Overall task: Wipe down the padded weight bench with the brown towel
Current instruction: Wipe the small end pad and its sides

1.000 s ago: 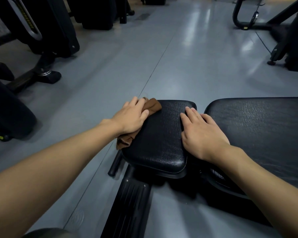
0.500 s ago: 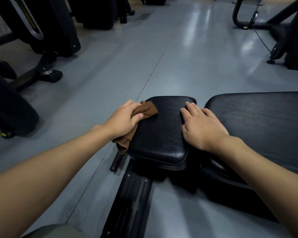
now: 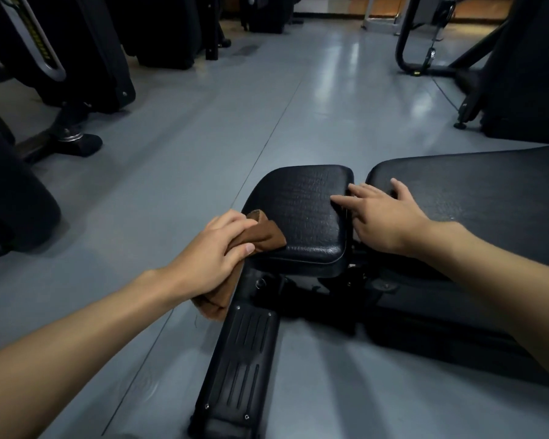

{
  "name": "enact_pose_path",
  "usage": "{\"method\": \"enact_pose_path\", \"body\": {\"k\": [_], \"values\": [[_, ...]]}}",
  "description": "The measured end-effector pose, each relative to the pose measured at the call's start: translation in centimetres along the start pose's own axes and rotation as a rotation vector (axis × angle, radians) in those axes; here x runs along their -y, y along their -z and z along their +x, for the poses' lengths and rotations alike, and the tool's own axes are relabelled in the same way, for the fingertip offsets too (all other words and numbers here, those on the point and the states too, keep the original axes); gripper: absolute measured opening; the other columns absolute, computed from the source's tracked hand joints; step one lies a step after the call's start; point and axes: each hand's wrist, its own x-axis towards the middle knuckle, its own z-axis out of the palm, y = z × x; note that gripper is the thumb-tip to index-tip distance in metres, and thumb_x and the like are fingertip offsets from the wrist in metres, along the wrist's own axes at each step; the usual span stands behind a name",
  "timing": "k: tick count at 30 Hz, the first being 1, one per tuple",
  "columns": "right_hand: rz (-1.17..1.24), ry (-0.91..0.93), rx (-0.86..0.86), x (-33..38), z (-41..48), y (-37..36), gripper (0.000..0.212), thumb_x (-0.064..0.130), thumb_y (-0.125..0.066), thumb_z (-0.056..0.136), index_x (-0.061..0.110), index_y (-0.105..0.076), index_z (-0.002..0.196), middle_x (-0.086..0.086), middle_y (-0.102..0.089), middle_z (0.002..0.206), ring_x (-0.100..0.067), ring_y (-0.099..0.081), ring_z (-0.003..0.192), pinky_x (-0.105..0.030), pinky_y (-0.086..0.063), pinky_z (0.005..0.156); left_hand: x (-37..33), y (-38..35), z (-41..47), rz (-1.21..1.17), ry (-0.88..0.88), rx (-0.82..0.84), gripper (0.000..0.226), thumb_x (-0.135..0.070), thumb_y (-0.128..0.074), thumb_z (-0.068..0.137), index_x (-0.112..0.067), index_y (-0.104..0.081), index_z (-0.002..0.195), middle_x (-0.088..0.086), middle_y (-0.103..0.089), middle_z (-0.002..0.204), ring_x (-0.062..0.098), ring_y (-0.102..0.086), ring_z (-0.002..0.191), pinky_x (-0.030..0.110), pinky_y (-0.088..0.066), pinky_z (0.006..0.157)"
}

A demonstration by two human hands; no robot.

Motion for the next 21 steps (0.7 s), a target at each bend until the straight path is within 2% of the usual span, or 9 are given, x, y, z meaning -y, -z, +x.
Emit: {"method": "enact_pose_path", "body": {"k": [3,5,8,10,13,15,18,21], "values": [[0.09,-0.02,-0.042,0.0,-0.9,0.2,0.056,0.015,-0.037,0.095,0.032,-0.037,0.148,0.003,-0.034,0.157,-0.012,-0.019,0.148,-0.047,-0.003,0.121,-1.5,-0.7,0.1,0.038,-0.08,0.009,0.041,-0.037,-0.051,0.094,-0.02,-0.055,0.131,-0.011,-0.049,0.124,0.013,-0.047,0.113,0.035,-0.041,0.099],[0.146,-0.009,-0.059,0.0,-1.1,0.3,0.055,0.008,-0.037,0.091,0.025,-0.047,0.143,0.004,-0.045,0.151,-0.014,-0.022,0.148,-0.043,-0.009,0.121,-2.6,-1.2,0.4,0.086,-0.132,0.007,0.043,-0.043,-0.046,0.094,-0.023,-0.054,0.131,-0.012,-0.048,0.125,0.015,-0.047,0.11,0.041,-0.044,0.094],[0.123,-0.008,-0.084,-0.4,-1.2,0.3,0.046,0.006,-0.037,0.088,0.007,-0.059,0.128,-0.009,-0.056,0.137,-0.027,-0.034,0.141,-0.043,-0.024,0.116,-4.0,-2.0,1.2,0.155,-0.189,0.019,0.047,-0.047,-0.042,0.093,-0.023,-0.054,0.131,-0.008,-0.05,0.126,0.016,-0.045,0.106,0.046,-0.045,0.088],[0.113,-0.033,-0.102,-0.7,-1.4,0.6,0.041,0.004,-0.04,0.089,0.0,-0.059,0.125,-0.018,-0.053,0.139,-0.031,-0.037,0.137,-0.041,-0.029,0.112,-4.9,-2.5,1.9,0.185,-0.248,0.028,0.046,-0.045,-0.045,0.094,-0.022,-0.052,0.133,-0.007,-0.049,0.128,0.016,-0.044,0.107,0.044,-0.044,0.089],[0.1,-0.042,-0.157,-1.2,-1.9,0.9,0.043,0.006,-0.042,0.091,0.003,-0.057,0.132,-0.013,-0.043,0.151,-0.024,-0.033,0.143,-0.034,-0.026,0.113,-6.7,-3.1,3.1,0.243,-0.298,0.04,0.041,-0.039,-0.051,0.097,-0.022,-0.051,0.135,-0.006,-0.048,0.13,0.016,-0.042,0.108,0.032,-0.031,0.078],[0.067,-0.033,-0.186,-1.7,-1.7,0.9,0.04,0.009,-0.044,0.09,0.006,-0.062,0.126,-0.01,-0.05,0.147,-0.022,-0.04,0.139,-0.035,-0.031,0.111,-8.0,-3.5,3.9,0.275,-0.291,0.043,0.04,-0.039,-0.049,0.099,-0.023,-0.05,0.135,-0.006,-0.047,0.13,0.016,-0.041,0.107,0.029,-0.024,0.076],[0.031,-0.028,-0.204,-2.3,-1.3,1.1,0.037,0.011,-0.046,0.086,0.011,-0.067,0.117,-0.005,-0.06,0.135,-0.026,-0.052,0.125,-0.04,-0.039,0.102,-9.7,-4.1,5.8,0.342,-0.299,0.068,0.038,-0.041,-0.046,0.099,-0.021,-0.051,0.13,-0.003,-0.048,0.127,0.02,-0.042,0.106,0.038,-0.039,0.082],[0.023,-0.067,-0.234,-3.2,-1.1,1.1,0.038,0.014,-0.047,0.087,0.017,-0.064,0.121,-0.002,-0.057,0.137,-0.025,-0.05,0.126,-0.04,-0.035,0.101,-11.0,-4.8,9.3,0.369,-0.203,0.109,0.033,-0.039,-0.045,0.099,-0.021,-0.053,0.125,-0.001,-0.046,0.123,0.025,-0.042,0.108,0.044,-0.041,0.08]]}}
